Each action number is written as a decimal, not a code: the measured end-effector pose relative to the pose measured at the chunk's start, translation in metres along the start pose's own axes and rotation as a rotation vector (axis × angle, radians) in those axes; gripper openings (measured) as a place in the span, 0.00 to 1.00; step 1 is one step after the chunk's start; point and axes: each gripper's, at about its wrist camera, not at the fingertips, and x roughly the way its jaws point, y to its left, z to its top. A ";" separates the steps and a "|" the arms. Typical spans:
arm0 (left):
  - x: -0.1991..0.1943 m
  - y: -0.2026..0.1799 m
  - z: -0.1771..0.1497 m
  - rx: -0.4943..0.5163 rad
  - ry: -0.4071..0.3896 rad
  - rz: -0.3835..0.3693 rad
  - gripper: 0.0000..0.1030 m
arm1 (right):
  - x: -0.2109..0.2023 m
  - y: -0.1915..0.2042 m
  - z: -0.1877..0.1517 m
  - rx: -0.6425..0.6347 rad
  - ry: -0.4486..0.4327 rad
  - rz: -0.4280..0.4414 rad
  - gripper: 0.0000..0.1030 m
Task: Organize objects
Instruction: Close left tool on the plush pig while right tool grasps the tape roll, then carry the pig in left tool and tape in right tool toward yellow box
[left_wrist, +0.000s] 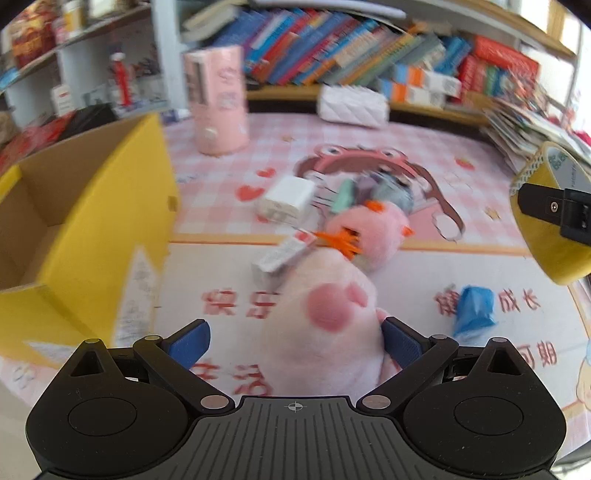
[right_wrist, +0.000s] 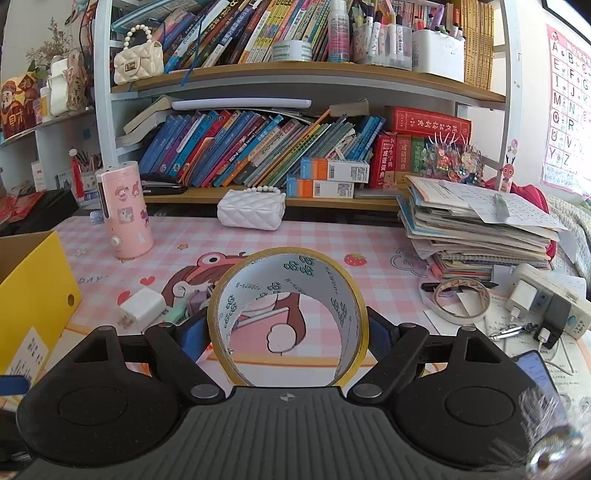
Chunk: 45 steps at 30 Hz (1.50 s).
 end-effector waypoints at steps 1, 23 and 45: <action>0.005 -0.005 0.001 0.015 0.013 -0.004 0.97 | 0.000 -0.001 -0.002 0.002 0.013 0.003 0.79; -0.033 -0.003 0.008 -0.069 -0.107 -0.111 0.60 | -0.001 -0.014 -0.018 0.029 0.098 -0.006 0.79; -0.112 0.081 -0.038 -0.156 -0.277 -0.177 0.60 | -0.068 0.065 -0.036 -0.008 0.066 0.015 0.79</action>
